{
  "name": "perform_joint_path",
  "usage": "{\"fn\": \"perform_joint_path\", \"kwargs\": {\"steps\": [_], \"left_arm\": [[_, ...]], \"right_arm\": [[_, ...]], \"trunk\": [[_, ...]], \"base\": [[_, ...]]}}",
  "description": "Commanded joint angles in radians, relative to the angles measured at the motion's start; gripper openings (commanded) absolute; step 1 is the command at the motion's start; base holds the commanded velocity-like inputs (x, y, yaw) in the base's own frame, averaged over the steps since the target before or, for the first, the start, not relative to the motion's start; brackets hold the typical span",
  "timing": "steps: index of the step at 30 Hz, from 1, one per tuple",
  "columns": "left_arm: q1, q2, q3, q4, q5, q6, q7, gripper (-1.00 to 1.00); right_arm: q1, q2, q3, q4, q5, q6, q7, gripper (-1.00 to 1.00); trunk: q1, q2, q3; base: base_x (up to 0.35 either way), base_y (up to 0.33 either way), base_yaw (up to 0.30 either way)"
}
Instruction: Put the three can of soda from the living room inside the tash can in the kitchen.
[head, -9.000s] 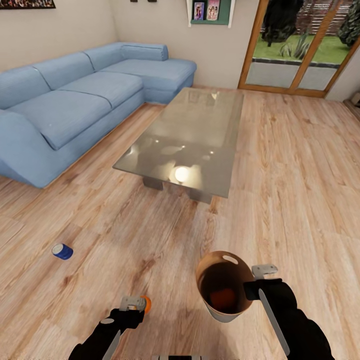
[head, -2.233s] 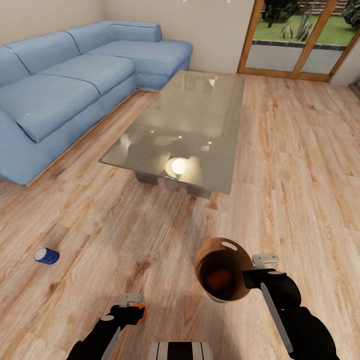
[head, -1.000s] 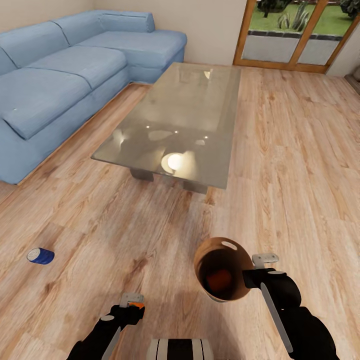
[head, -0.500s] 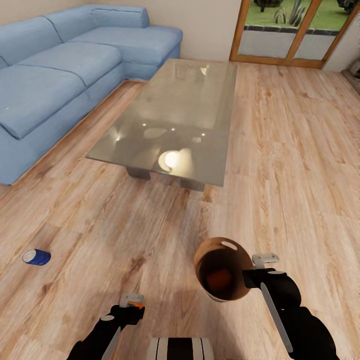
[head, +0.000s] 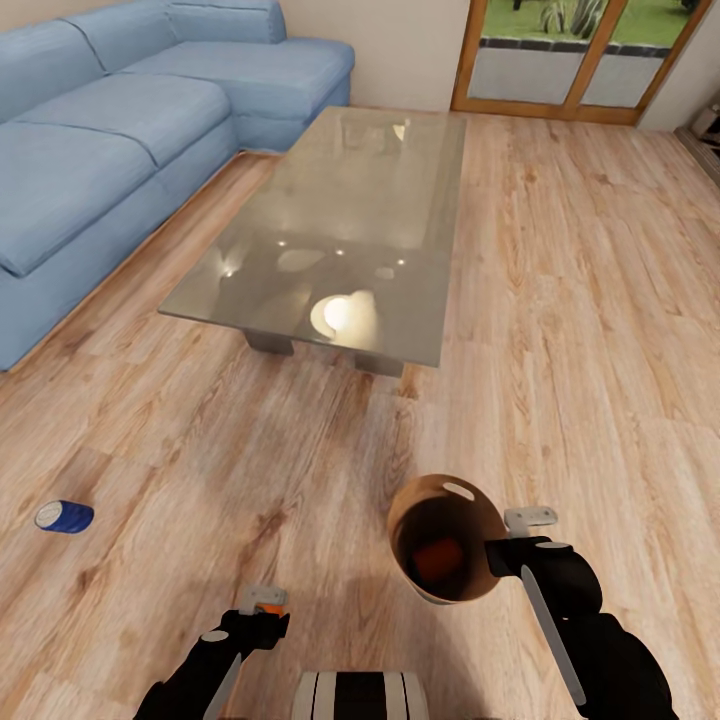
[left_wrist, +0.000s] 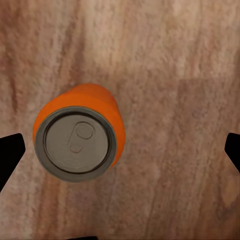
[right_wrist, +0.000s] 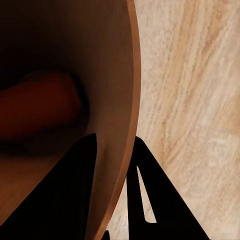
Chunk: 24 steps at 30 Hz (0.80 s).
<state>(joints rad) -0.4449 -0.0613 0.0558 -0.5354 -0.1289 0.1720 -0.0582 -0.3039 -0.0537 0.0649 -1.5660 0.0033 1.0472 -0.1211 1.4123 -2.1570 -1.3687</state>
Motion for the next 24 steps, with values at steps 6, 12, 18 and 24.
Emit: {"fn": "perform_joint_path", "kwargs": {"steps": [6,12,18,24], "left_arm": [[0.000,0.000,0.000,0.000,0.000,0.000,0.000,1.00],[0.000,0.000,-0.001,0.000,0.000,0.000,0.001,1.00],[0.000,0.000,0.000,0.000,0.000,0.000,0.000,1.00],[0.000,0.001,-0.001,0.000,0.000,0.002,0.000,1.00]], "right_arm": [[-0.001,0.001,0.000,0.000,-0.011,0.000,0.001,-1.00],[0.000,0.002,0.000,0.000,-0.011,0.000,0.001,-1.00],[0.000,0.002,0.001,0.000,-0.011,0.000,0.001,-1.00],[0.000,0.002,0.000,0.000,-0.011,0.000,0.001,-1.00]], "trunk": [[0.000,0.000,-0.009],[0.000,0.000,-0.018],[0.000,0.000,-0.028],[0.000,0.000,-0.038]], "base": [[0.000,0.000,-0.002],[0.000,0.000,0.000],[0.000,0.000,0.000],[0.000,0.003,0.000]]}}
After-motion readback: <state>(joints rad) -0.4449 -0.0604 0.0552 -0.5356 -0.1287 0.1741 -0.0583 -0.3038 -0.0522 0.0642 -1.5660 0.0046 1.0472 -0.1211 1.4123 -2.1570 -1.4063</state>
